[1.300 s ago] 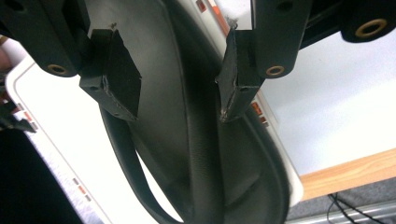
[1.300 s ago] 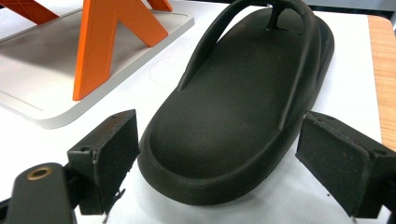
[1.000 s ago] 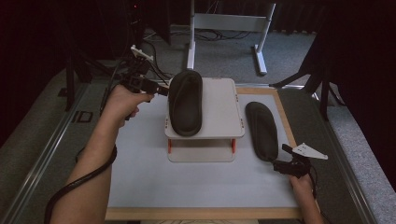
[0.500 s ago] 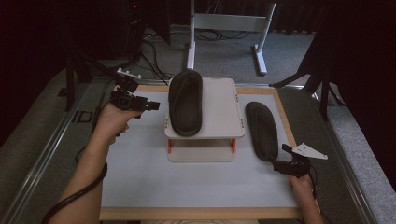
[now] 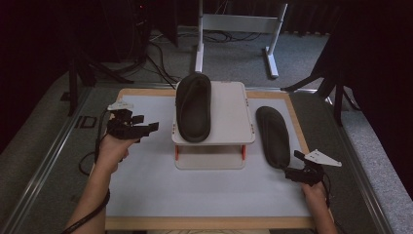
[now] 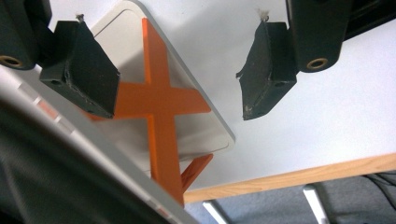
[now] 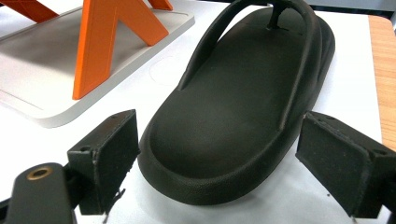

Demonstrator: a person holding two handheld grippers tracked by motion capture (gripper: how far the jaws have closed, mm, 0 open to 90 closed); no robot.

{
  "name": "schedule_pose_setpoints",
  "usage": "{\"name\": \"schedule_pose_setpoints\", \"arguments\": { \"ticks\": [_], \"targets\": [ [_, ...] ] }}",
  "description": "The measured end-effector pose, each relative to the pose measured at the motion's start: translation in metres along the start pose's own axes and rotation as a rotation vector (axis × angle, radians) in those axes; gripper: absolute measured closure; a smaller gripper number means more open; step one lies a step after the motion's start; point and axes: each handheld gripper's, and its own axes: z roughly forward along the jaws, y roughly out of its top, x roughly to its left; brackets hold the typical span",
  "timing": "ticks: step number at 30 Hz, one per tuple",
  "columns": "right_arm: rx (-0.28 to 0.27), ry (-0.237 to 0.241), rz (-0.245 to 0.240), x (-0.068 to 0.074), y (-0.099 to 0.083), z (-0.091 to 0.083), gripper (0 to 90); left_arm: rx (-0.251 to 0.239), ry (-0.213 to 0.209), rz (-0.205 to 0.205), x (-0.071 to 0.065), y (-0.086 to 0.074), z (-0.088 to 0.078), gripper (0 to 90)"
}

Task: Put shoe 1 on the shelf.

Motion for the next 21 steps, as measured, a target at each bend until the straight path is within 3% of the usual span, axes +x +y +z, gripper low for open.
{"name": "schedule_pose_setpoints", "arguments": {
  "ticks": [3, 8, 10, 12, 13, 14, 21],
  "targets": [
    [0.001, 0.001, 0.0, 0.0, 0.0, 0.0, 12.4, -0.014, 0.006, -0.014, 0.008, -0.023, 0.004, 27.0],
    [0.002, 0.006, -0.003, 0.0, 0.0, 0.0, 12.5, -0.049, 0.022, -0.012, 0.013, -0.041, 0.006, 24.9],
    [-0.001, 0.006, 0.002, 0.0, 0.0, 0.0, 12.4, -0.062, 0.038, -0.007, 0.018, -0.056, 0.008, 20.2],
    [-0.001, 0.008, 0.005, -0.001, 0.0, 0.0, 12.4, -0.043, 0.072, 0.004, 0.02, -0.064, 0.011, 17.3],
    [-0.001, 0.005, 0.008, -0.001, 0.0, 0.0, 12.4, -0.043, 0.072, 0.004, 0.02, -0.064, 0.011, 16.3],
    [-0.005, 0.001, 0.012, -0.001, 0.0, 0.0, 12.4, -0.042, 0.071, 0.002, 0.024, -0.075, 0.012, 14.3],
    [-0.022, -0.016, -0.007, 0.001, 0.0, -0.001, 12.4, -0.102, 0.158, -0.013, 0.036, -0.11, 0.013, 7.9]
  ]
}}
